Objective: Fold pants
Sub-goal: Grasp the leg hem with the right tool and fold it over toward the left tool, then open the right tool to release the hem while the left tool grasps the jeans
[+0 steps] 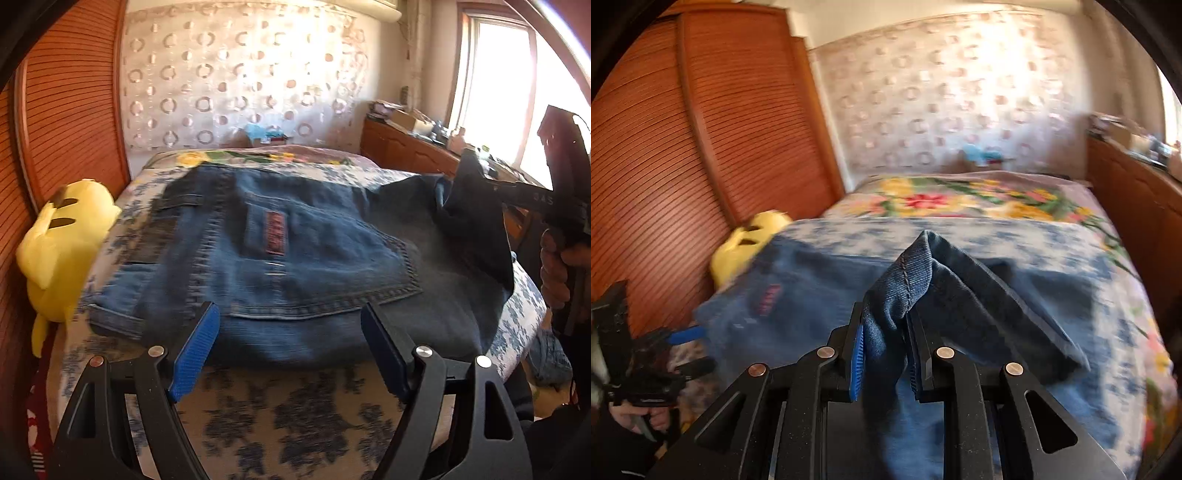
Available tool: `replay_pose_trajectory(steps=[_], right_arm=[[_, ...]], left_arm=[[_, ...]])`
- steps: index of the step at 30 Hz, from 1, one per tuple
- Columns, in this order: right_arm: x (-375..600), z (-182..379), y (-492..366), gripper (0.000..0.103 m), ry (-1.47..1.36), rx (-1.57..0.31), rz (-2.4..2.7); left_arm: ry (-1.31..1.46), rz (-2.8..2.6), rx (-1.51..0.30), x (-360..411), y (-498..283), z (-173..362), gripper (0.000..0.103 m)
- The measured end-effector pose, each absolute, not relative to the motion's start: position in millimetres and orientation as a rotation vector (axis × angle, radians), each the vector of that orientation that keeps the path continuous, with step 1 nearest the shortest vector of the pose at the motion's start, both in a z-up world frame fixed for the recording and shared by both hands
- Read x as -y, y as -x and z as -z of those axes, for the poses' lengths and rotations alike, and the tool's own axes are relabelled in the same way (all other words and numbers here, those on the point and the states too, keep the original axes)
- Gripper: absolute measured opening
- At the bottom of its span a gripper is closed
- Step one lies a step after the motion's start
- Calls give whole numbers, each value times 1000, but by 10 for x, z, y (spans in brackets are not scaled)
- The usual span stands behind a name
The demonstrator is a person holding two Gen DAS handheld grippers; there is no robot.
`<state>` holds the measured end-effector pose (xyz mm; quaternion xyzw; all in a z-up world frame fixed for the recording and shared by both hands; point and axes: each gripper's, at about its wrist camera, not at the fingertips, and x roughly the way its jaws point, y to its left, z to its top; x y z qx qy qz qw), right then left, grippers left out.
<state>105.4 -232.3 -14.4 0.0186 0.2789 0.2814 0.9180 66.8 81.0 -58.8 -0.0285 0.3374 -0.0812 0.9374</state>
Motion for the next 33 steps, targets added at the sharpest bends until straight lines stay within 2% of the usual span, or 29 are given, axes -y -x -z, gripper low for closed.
replay_pose_trajectory(steps=[7, 10, 12, 14, 20, 33], right_arm=[[1601, 265, -915, 20, 20, -648, -782], [1530, 344, -885, 32, 61, -664, -775], [1594, 332, -910, 45, 64, -666, -768], [1636, 268, -998, 51, 67, -669, -769], [1940, 59, -866, 52, 68, -628, -716], [2384, 158, -871, 53, 26, -612, -528]], left_arm=[[64, 151, -676, -901, -627, 552, 79], [56, 161, -675, -873, -623, 550, 79], [51, 168, -675, -846, -636, 541, 79], [51, 174, -673, -822, -644, 538, 79], [48, 201, -667, -719, -714, 492, 79], [11, 319, -605, -246, -848, 177, 79]])
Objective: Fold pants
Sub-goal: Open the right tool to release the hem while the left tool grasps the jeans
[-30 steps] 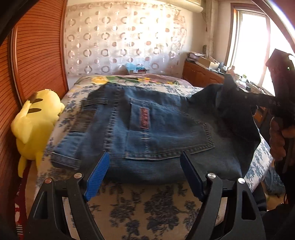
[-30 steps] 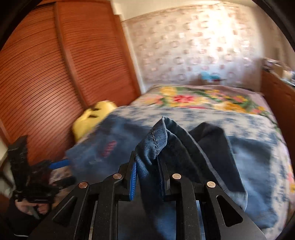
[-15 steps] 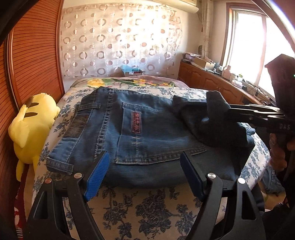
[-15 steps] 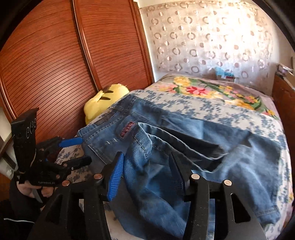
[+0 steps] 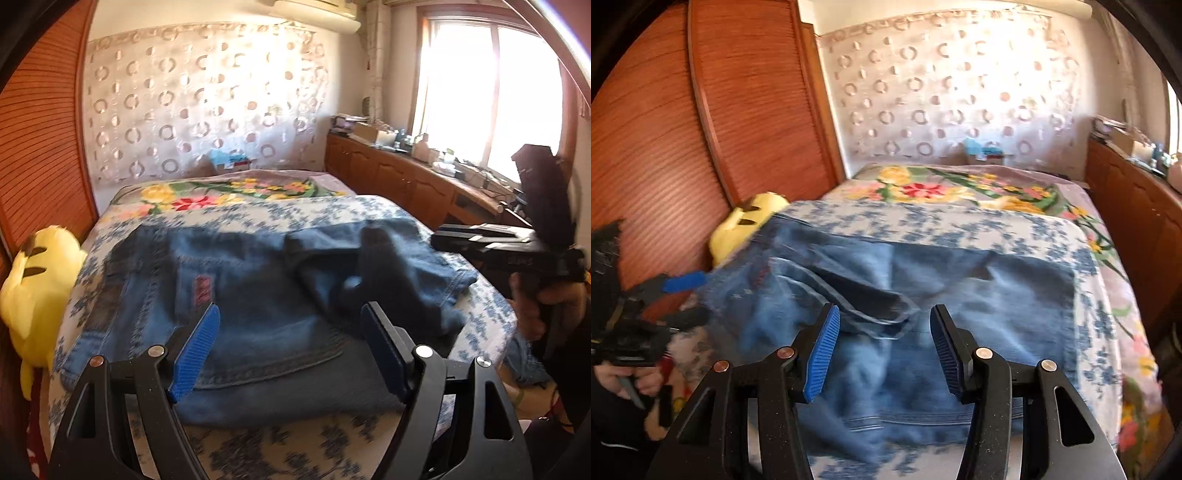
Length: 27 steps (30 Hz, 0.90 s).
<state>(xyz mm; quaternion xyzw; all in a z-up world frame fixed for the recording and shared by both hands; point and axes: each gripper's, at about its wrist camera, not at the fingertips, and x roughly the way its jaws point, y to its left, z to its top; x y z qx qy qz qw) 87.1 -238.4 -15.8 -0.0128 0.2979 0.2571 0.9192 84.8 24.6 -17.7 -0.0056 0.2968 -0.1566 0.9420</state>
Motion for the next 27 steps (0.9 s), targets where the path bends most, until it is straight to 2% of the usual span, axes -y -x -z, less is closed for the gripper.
replay_pose_trajectory(steps=[11, 13, 16, 17, 19, 22, 27], right_arm=[[2092, 340, -1183, 53, 45, -712, -489], [2090, 316, -1192, 53, 46, -717, -484], [2155, 306, -1194, 53, 39, -727, -489], [2181, 308, -1175, 53, 41, -730, -492], [2201, 319, -1193, 53, 48, -737, -503], [2180, 346, -1238, 53, 78, -752, -527], [2172, 413, -1266, 53, 94, -758, -579]], left_arm=[[32, 451, -618, 185, -1124, 49, 79], [15, 455, -639, 269, -1198, 80, 60], [3, 461, -665, 305, -1237, 131, 43], [2, 469, -667, 308, -1230, 142, 40], [-7, 469, -659, 305, -1195, 139, 24], [-24, 454, -647, 268, -1137, 123, 17], [-9, 425, -628, 132, -1057, 111, 12]])
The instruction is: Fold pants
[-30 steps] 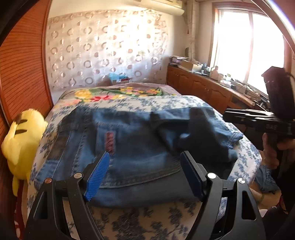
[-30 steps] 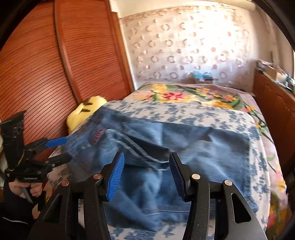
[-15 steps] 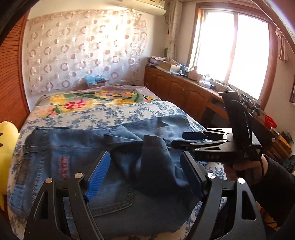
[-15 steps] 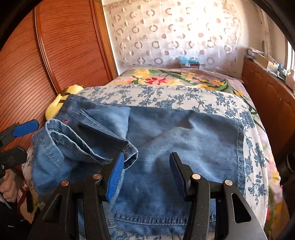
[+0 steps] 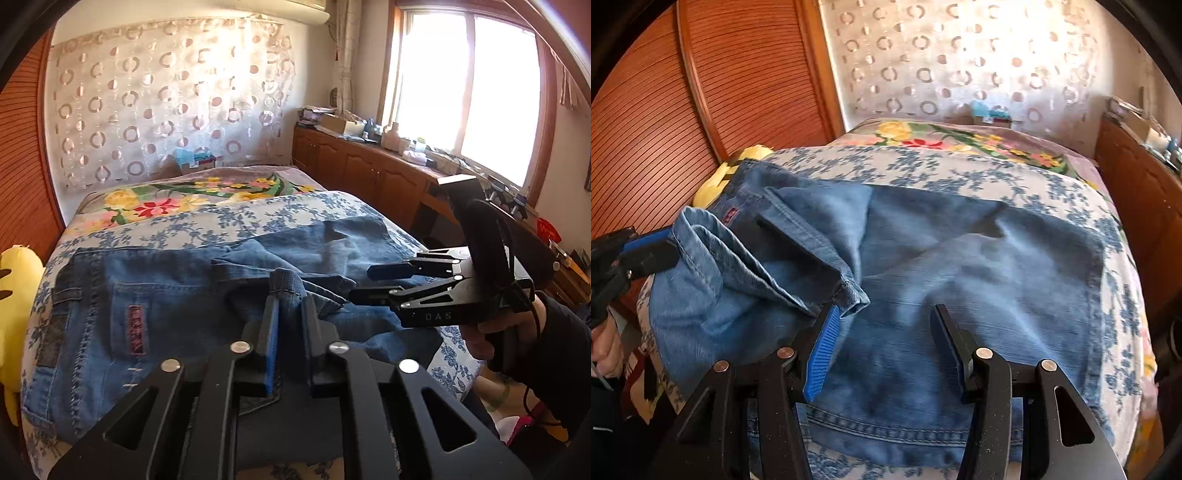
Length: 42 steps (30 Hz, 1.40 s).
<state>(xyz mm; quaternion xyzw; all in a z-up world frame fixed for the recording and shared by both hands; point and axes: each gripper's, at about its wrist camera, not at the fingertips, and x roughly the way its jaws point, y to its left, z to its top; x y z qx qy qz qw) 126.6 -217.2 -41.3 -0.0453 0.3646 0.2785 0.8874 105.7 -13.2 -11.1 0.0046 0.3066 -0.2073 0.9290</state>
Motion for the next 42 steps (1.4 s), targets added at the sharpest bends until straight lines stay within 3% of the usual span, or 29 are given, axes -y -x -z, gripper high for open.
replay_pose_trajectory(steps=[8, 11, 13, 25, 42], right_arm=[[2047, 513, -1629, 52, 54, -779, -683], [2004, 542, -1711, 15, 56, -805, -729], [1963, 471, -1702, 7, 78, -779, -740], [1197, -376, -1958, 6, 158, -593, -809], [-199, -186, -2332, 7, 307, -593, -803]], left_arm=[[20, 404, -647, -43, -1030, 242, 11], [38, 402, -646, -95, -1006, 257, 10], [44, 400, -635, -124, -976, 241, 9], [142, 265, -508, -844, -690, -6, 8], [228, 63, -562, -1800, -793, 402, 7]])
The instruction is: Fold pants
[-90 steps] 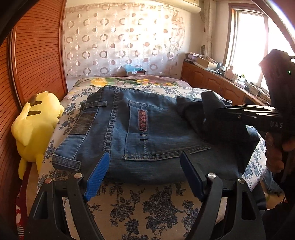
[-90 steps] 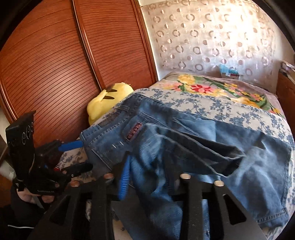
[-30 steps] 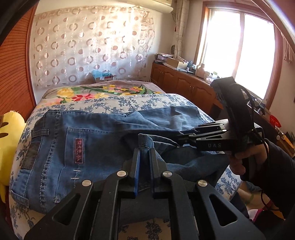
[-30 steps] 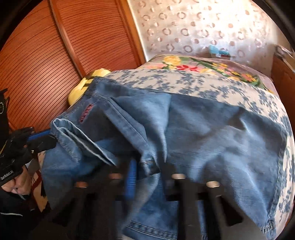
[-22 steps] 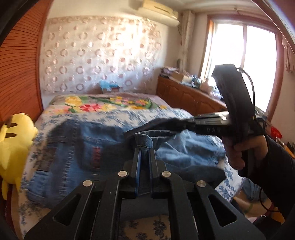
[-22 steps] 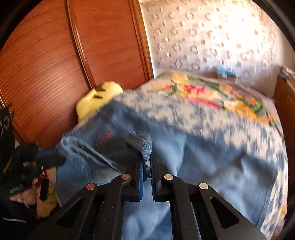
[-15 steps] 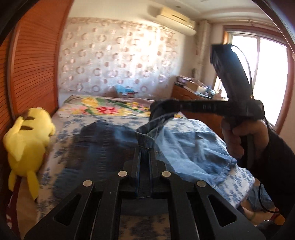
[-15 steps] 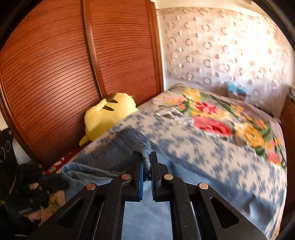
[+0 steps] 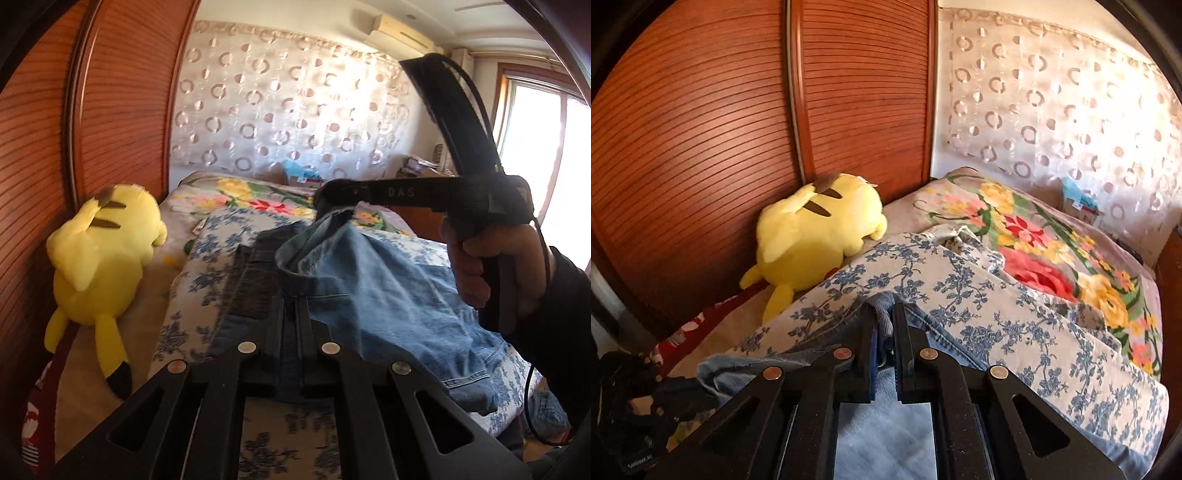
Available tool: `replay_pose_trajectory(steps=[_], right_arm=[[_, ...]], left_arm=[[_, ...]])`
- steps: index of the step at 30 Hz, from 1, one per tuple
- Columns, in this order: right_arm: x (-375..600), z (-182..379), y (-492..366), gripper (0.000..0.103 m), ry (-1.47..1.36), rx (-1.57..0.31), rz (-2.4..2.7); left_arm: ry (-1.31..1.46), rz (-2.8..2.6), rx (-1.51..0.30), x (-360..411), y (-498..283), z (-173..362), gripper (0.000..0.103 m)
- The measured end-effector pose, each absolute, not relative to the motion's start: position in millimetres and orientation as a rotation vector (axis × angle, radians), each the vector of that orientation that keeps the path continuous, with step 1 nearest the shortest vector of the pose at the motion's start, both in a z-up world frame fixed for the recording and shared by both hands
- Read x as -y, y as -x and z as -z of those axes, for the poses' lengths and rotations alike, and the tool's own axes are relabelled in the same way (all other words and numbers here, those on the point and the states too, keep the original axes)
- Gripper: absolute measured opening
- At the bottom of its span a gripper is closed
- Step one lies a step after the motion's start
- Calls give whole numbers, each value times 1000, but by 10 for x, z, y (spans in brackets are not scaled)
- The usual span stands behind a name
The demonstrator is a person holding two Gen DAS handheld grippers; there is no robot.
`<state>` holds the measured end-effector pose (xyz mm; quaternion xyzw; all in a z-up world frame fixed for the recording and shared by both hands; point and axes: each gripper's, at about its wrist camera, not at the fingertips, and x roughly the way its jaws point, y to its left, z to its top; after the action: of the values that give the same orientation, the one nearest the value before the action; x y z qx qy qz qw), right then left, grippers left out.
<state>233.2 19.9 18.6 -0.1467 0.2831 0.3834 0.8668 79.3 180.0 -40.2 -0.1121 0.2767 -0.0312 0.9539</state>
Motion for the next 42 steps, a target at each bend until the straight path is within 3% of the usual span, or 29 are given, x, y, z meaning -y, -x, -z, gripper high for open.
replay_pose_trajectory(steps=[1, 3, 5, 7, 10, 16, 18, 20, 29, 32, 36, 42], right_arm=[[-218, -165, -2357, 9, 301, -600, -795], [-262, -157, -2355, 23, 297, -620, -782], [-221, -157, -2311, 26, 299, -620, -774], [-170, -160, -2270, 28, 295, -613, -786], [-81, -197, -2220, 46, 283, -611, -787], [150, -239, -2119, 54, 263, -598, -787], [237, -253, -2125, 69, 230, -600, -789], [299, -268, -2157, 76, 198, -609, -793], [527, -303, -2125, 77, 130, -588, -751], [568, -285, -2107, 77, 138, -584, -733], [637, -204, -2040, 77, 141, -597, -726], [892, 29, -1890, 77, 142, -622, -689]], left_arm=[[237, 59, -569, -1823, -792, 418, 7], [259, 45, -584, -1897, -801, 460, 11], [251, 35, -589, -1903, -785, 472, 16], [232, 36, -594, -1882, -772, 469, 29], [223, 51, -596, -1835, -786, 474, 41], [218, 91, -586, -1645, -837, 447, 42], [201, 111, -592, -1549, -886, 434, 42], [183, 117, -604, -1470, -937, 452, 42], [135, 76, -735, -1305, -1240, 745, 42], [139, 68, -725, -1331, -1229, 783, 33], [114, 93, -725, -1340, -1171, 792, 9], [99, 93, -705, -1377, -1034, 762, 3]])
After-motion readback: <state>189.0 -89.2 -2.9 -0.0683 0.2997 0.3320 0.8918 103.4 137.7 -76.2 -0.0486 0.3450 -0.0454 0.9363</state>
